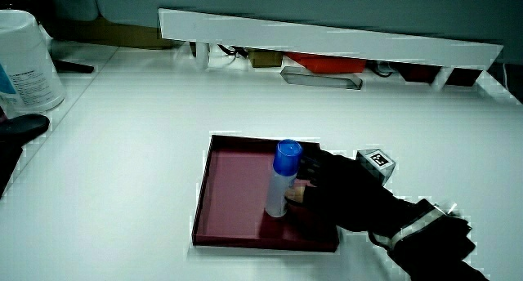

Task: Place glue into plate

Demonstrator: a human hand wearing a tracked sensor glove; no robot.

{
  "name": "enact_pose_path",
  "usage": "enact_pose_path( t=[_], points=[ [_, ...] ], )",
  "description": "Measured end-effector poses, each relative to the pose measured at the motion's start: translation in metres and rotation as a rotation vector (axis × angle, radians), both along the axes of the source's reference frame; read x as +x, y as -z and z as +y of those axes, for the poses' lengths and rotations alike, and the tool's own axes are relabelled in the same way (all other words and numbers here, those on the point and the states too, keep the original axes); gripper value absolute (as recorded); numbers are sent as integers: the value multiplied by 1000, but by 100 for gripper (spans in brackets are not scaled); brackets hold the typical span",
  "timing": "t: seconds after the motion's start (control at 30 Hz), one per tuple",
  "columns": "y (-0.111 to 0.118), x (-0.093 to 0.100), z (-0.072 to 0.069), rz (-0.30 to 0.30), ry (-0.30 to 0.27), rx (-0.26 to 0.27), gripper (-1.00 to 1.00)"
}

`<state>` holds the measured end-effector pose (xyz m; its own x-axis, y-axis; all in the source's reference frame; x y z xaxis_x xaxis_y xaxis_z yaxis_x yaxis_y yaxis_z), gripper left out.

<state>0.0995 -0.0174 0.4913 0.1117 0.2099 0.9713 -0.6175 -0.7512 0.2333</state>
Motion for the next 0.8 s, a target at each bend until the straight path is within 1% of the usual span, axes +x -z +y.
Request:
enact_pose_path(
  t=[0.07, 0.1, 0.13, 0.17, 0.2, 0.23, 0.27, 0.3, 0.33, 0.37, 0.4, 0.43, 0.47, 0.5, 0.53, 0.57, 0.6, 0.63, 0.7, 0.73, 0.77, 0.8],
  points=[
    [10, 9, 3, 14, 5, -25, -100],
    [9, 15, 4, 38, 11, -7, -100],
    [12, 20, 6, 39, 15, -12, -100],
    [11, 27, 8, 82, 16, -6, -100],
    [17, 30, 9, 44, 24, 9, -100],
    [15, 35, 10, 52, 42, 57, -100],
    [14, 40, 11, 100, 57, 67, -100],
    [21, 42, 14, 89, 63, 37, -100],
    [22, 47, 16, 123, 81, 31, -100],
    [21, 52, 18, 134, 93, 58, -100],
    [29, 52, 20, 96, 90, 51, -100],
    [32, 55, 21, 102, 87, 70, -100],
    [29, 59, 23, 103, 101, 103, -100],
    [36, 60, 26, 86, 97, 80, -100],
    [38, 61, 28, 87, 102, 89, -100],
    [41, 63, 30, 113, 103, 73, -100],
    [39, 68, 32, 152, 104, 69, -100],
    [41, 71, 34, 150, 94, 68, -100],
    [46, 75, 37, 84, 77, 101, -100],
    [46, 78, 39, 82, 75, 133, -100],
    [48, 79, 41, 62, 69, 126, -100],
    [49, 81, 44, 56, 66, 127, -100]
  ],
)
